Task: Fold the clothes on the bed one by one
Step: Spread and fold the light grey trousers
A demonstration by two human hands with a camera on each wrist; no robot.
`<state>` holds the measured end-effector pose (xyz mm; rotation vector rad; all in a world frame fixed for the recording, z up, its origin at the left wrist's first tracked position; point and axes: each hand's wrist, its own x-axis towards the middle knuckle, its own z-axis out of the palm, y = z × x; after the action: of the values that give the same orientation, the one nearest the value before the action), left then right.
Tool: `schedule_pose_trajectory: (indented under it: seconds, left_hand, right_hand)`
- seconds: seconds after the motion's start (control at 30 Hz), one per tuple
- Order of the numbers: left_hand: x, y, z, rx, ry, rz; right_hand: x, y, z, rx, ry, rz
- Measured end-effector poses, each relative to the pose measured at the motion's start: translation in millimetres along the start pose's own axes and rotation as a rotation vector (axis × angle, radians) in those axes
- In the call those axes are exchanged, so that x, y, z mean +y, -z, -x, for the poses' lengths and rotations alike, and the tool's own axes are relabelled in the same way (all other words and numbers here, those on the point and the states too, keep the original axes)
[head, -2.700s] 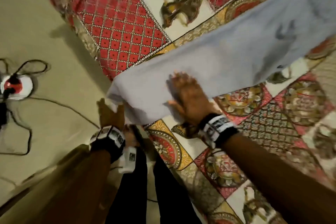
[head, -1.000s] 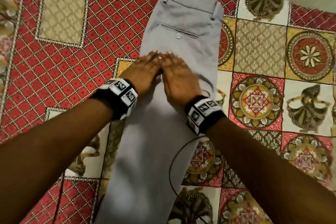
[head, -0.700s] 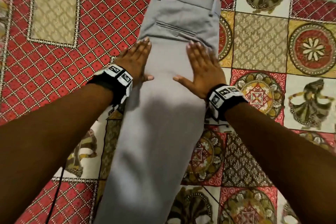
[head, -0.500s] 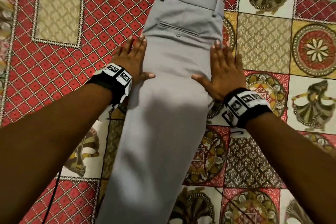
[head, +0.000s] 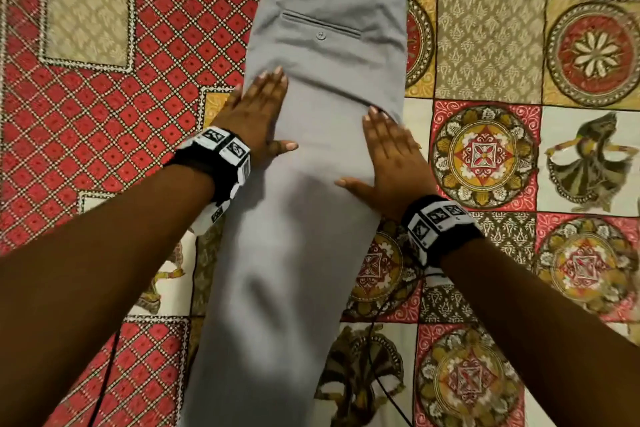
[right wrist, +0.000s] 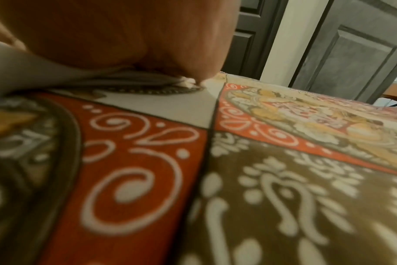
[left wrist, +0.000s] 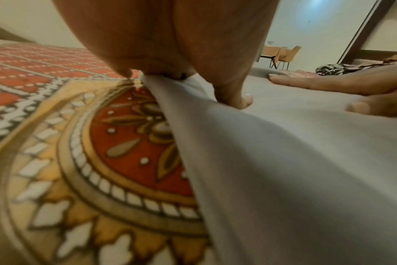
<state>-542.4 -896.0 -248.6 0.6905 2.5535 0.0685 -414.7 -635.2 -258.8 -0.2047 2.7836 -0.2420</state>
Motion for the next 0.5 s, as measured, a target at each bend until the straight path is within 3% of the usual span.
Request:
schedule_pose_trajectory:
  seconds: [0.17,0.27,0.33,0.43,0.5]
  left_hand:
    - [-6.2,13.9,14.2,0.031,0.118,0.162]
    - [-16.5,7.8,28.7,0.231,0.246,0.556]
    - [-25.4,2.6,32.3,0.342,0.381,0.831]
    - [-28.7,9.3,25.5,0.241,0.475,1.010]
    - [-26.0,19.0,18.6,0.188,0.464,1.017]
  right_hand:
    - [3.0,10.4,14.3,-0.028,-0.045,-0.087]
    - [1.9,24.5,28.0,0.092,-0.118,-0.462]
    - [6.1,35.1,27.3,0.259,-0.296,-0.755]
    - [21.6,51.7,-8.1,0.258,-0.591,-1.174]
    - [31.1,61.0,-43.4,0.151,-0.641,-1.259]
